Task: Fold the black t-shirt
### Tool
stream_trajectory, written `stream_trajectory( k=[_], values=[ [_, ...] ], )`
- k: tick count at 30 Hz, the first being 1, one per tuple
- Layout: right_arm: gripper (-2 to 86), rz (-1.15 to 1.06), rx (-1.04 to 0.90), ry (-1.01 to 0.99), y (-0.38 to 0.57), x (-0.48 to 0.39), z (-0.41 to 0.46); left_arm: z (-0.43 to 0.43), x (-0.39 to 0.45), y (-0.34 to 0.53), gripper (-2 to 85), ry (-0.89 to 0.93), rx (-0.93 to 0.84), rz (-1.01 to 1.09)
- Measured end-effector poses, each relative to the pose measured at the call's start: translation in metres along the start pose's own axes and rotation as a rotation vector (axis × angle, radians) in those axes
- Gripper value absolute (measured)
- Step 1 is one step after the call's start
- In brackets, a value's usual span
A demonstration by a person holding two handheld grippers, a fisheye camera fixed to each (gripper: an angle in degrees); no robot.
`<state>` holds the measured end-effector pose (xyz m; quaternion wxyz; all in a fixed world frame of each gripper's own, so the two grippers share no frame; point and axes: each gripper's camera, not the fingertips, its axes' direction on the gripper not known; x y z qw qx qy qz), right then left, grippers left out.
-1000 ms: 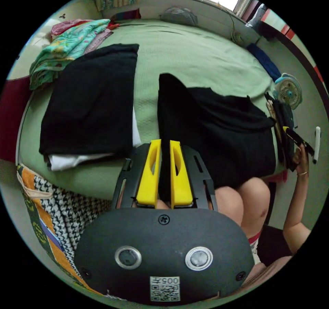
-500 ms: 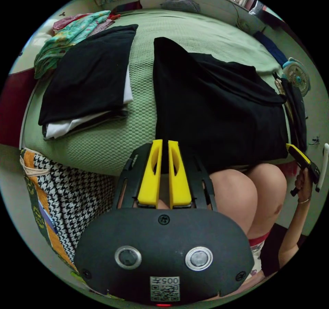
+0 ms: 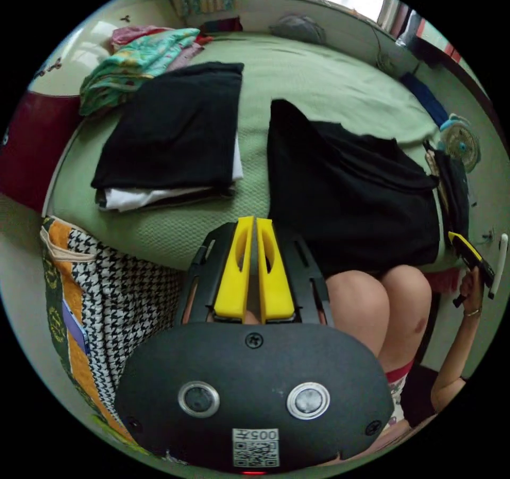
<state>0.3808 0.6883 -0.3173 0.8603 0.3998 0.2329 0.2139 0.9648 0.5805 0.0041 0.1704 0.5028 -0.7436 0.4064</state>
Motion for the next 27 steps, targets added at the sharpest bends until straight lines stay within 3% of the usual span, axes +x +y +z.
stream_trajectory(
  k=[12,22,27],
  values=[
    [7.3,-0.162,-0.06,0.058,-0.095,-0.053,0.078,0.061,0.064,-0.109,4.5,0.135,-0.008,0.147],
    [5.8,0.007,-0.009,0.005,-0.172,-0.034,0.096,0.083,0.055,-0.167,4.3,0.131,0.042,0.064],
    [6.0,-0.066,0.029,-0.028,-0.163,-0.046,0.077,0.075,0.055,-0.163,4.1,0.163,0.07,0.091]
  ],
)
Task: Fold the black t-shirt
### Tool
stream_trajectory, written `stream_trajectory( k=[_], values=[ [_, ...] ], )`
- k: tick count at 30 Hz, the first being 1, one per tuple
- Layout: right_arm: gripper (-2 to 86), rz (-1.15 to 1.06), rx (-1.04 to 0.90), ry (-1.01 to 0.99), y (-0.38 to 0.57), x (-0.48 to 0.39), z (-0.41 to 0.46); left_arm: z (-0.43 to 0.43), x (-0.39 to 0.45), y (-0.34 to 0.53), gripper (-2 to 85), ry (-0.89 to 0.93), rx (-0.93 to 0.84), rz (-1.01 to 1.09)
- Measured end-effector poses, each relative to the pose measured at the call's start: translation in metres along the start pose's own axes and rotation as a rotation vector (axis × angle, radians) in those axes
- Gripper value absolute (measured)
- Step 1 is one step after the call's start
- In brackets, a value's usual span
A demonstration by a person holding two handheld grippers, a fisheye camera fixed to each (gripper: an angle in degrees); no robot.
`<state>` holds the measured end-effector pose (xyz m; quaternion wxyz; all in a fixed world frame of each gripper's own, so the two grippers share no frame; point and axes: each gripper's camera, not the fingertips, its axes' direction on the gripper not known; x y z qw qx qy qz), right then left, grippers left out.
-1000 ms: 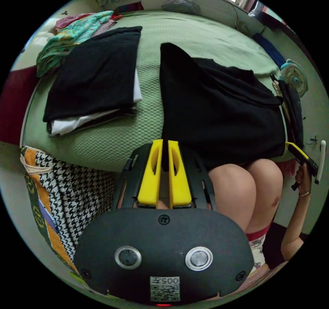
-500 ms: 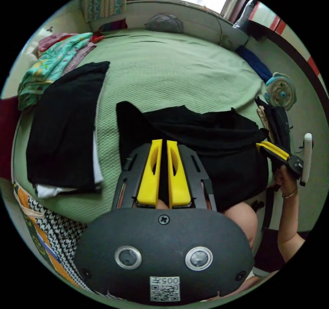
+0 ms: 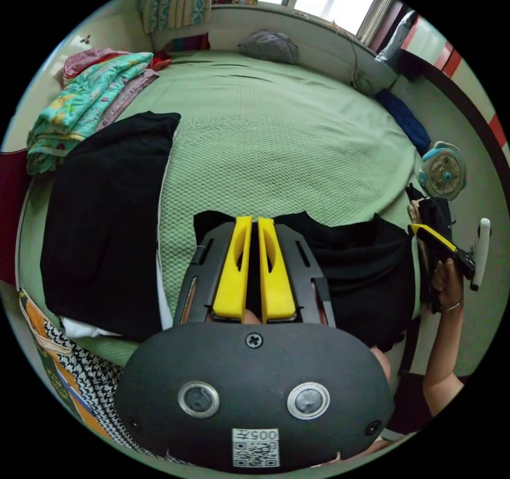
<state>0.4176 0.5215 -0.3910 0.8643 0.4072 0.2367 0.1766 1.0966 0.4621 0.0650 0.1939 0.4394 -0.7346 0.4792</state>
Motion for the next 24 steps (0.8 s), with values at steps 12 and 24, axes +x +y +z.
stream_trajectory(
  k=[12,24],
  values=[
    [8.8,-0.255,-0.123,-0.014,0.028,-0.077,0.031,0.043,0.055,0.026,1.3,-0.018,-0.16,0.228],
    [9.0,-0.21,-0.191,-0.066,-0.025,-0.08,0.05,0.075,0.067,-0.025,0.2,0.05,-0.12,0.204]
  ],
)
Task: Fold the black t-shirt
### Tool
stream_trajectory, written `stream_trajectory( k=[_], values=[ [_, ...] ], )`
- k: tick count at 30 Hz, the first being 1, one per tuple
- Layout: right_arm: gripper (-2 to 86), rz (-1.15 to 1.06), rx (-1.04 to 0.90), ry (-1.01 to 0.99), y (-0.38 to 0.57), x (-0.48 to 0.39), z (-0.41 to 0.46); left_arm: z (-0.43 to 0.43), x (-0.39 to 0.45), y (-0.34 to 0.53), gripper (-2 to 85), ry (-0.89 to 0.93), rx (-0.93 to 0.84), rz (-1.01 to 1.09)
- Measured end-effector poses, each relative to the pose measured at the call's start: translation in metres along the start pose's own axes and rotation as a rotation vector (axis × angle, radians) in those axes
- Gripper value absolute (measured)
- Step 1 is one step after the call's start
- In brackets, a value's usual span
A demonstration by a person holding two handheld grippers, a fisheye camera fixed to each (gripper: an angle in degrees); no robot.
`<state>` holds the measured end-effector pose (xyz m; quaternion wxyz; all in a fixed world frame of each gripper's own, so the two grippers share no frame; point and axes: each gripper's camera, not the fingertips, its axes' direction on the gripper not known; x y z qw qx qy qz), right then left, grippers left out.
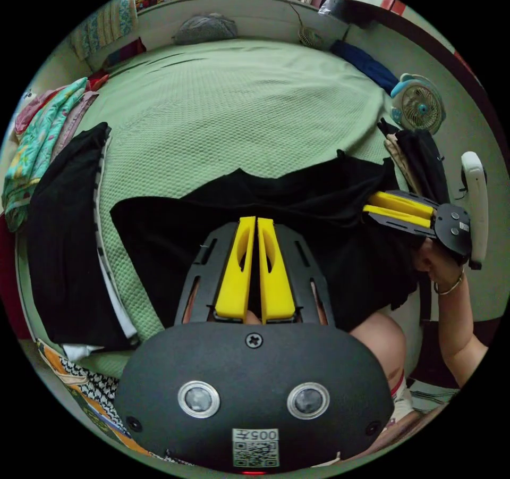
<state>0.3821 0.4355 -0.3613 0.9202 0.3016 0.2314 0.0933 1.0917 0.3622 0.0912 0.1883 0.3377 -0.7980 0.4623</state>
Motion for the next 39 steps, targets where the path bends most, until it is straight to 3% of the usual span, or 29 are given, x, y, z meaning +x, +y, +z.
stream_trajectory(
  k=[2,7,15,25,28,34,39],
  values=[
    [8.9,0.021,-0.063,-0.032,-0.002,0.005,-0.002,0.001,-0.002,-0.004,0.1,0.023,0.016,-0.008],
    [8.5,0.053,0.048,-0.021,0.009,0.019,-0.021,0.002,-0.001,-0.008,-0.2,0.013,0.057,-0.022],
    [6.3,-0.084,0.071,-0.013,0.007,0.001,-0.017,0.014,0.014,-0.016,-0.3,-0.003,0.063,-0.022],
    [7.4,0.185,0.116,0.069,-0.026,0.047,-0.016,0.028,0.02,-0.016,0.1,-0.091,0.065,-0.101],
    [7.5,0.097,0.176,-0.01,-0.002,0.038,-0.036,0.019,0.033,0.002,-0.1,-0.087,0.127,-0.072],
    [9.1,-0.07,0.139,-0.08,0.025,-0.007,-0.038,0.045,0.067,0.021,0.1,-0.026,0.07,-0.027],
    [9.4,-0.023,0.146,-0.018,0.001,-0.01,-0.026,0.069,0.085,0.017,0.0,-0.035,0.068,-0.063]
  ],
)
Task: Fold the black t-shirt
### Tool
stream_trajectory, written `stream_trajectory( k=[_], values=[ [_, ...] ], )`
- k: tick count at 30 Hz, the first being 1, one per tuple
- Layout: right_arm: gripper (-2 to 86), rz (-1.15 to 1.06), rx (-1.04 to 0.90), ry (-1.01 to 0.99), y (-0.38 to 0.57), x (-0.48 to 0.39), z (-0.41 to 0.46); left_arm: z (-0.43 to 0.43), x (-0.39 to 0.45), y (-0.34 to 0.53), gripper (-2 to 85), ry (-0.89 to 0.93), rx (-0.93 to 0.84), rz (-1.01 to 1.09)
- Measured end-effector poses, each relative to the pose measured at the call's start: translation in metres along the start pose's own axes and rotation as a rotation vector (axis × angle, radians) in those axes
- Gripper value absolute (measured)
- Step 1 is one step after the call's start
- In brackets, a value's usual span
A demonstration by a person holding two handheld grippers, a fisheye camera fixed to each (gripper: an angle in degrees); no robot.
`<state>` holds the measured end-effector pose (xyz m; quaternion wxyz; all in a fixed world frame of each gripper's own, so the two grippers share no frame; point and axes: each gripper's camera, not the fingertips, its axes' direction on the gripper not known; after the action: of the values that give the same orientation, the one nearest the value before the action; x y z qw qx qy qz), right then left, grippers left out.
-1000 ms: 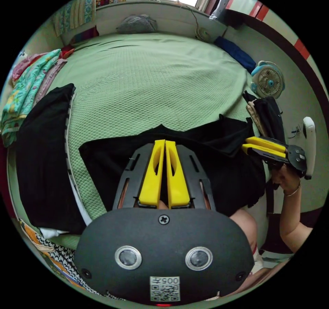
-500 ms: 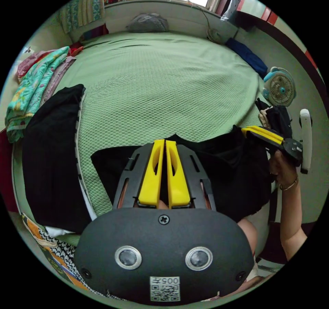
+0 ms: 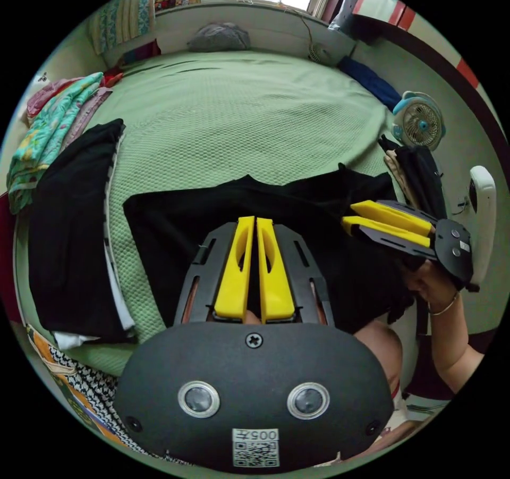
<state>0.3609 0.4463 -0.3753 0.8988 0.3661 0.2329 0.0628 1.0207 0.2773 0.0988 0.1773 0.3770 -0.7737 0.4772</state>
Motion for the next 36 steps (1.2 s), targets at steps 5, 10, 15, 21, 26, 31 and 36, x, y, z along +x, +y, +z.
stream_trajectory(
  k=[5,10,15,21,26,31,36],
  values=[
    [8.7,0.063,-0.104,0.013,-0.029,0.019,0.028,0.021,0.01,-0.004,-0.4,-0.016,-0.009,-0.034],
    [8.6,0.152,-0.174,-0.096,-0.031,0.045,0.025,0.038,0.027,0.008,-0.5,-0.013,-0.003,-0.051],
    [9.0,0.151,-0.047,-0.132,-0.007,0.068,-0.02,0.018,0.051,0.035,0.3,-0.011,0.005,-0.062],
    [10.4,0.175,0.009,0.032,0.059,0.107,-0.082,-0.006,0.115,0.083,3.5,0.017,0.01,0.045],
    [10.9,0.256,0.014,0.076,0.111,0.144,-0.111,-0.004,0.198,0.115,5.8,0.111,-0.018,0.172],
    [10.8,0.295,0.031,0.095,0.152,0.173,-0.132,0.014,0.288,0.141,7.6,0.16,-0.044,0.304],
    [10.2,0.302,0.037,0.108,0.168,0.194,-0.145,0.056,0.361,0.162,11.0,0.146,-0.084,0.345]
  ],
)
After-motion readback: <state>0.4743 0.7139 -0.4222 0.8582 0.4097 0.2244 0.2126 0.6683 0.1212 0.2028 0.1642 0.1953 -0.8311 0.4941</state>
